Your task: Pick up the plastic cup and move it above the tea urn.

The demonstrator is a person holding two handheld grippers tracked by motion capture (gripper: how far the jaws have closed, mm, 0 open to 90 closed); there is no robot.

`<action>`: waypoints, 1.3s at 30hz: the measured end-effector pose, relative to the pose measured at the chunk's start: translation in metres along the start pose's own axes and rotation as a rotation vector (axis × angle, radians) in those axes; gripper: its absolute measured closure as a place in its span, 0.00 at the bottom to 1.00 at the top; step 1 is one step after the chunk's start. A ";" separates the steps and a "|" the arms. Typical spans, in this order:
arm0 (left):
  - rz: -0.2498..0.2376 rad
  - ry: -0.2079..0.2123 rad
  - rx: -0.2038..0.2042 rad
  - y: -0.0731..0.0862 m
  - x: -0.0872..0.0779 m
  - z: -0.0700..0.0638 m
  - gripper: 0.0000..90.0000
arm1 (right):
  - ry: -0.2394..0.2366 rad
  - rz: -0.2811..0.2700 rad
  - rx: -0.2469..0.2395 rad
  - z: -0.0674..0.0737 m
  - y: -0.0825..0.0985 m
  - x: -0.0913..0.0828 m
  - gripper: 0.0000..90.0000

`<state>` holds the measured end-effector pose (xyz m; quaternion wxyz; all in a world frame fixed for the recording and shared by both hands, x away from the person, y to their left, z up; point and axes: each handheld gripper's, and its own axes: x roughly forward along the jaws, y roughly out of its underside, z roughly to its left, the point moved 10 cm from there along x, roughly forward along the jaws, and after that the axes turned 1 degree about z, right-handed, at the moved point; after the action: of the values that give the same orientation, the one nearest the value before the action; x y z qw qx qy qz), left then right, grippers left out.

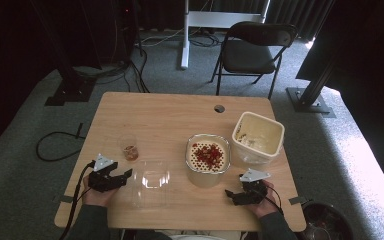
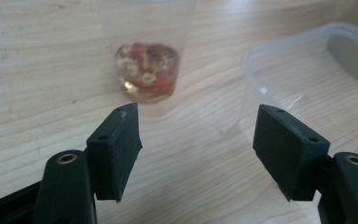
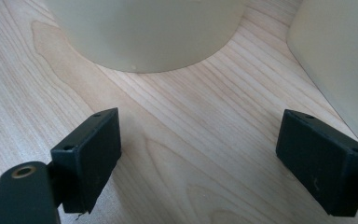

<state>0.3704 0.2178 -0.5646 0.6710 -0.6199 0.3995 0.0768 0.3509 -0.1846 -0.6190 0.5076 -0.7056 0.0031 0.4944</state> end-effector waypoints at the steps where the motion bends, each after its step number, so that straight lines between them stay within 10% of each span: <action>1: 0.000 0.004 0.008 -0.001 -0.001 -0.002 0.38 | 0.002 -0.001 0.000 0.000 0.000 0.000 0.15; 10: 0.043 0.041 0.076 -0.014 0.003 -0.033 0.48 | 0.003 -0.001 0.000 0.000 0.000 0.000 0.15; 23: 0.119 0.026 0.051 -0.023 0.041 -0.031 0.82 | 0.003 0.000 0.000 0.000 0.000 0.000 0.15; 39: 0.012 0.132 0.020 -0.051 0.014 -0.044 0.88 | 0.004 0.000 0.000 0.000 0.000 0.000 0.15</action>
<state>0.3906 0.1616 -0.5303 0.6488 -0.6147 0.4472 0.0359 0.3509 -0.1853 -0.6189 0.5077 -0.7065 0.0042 0.4931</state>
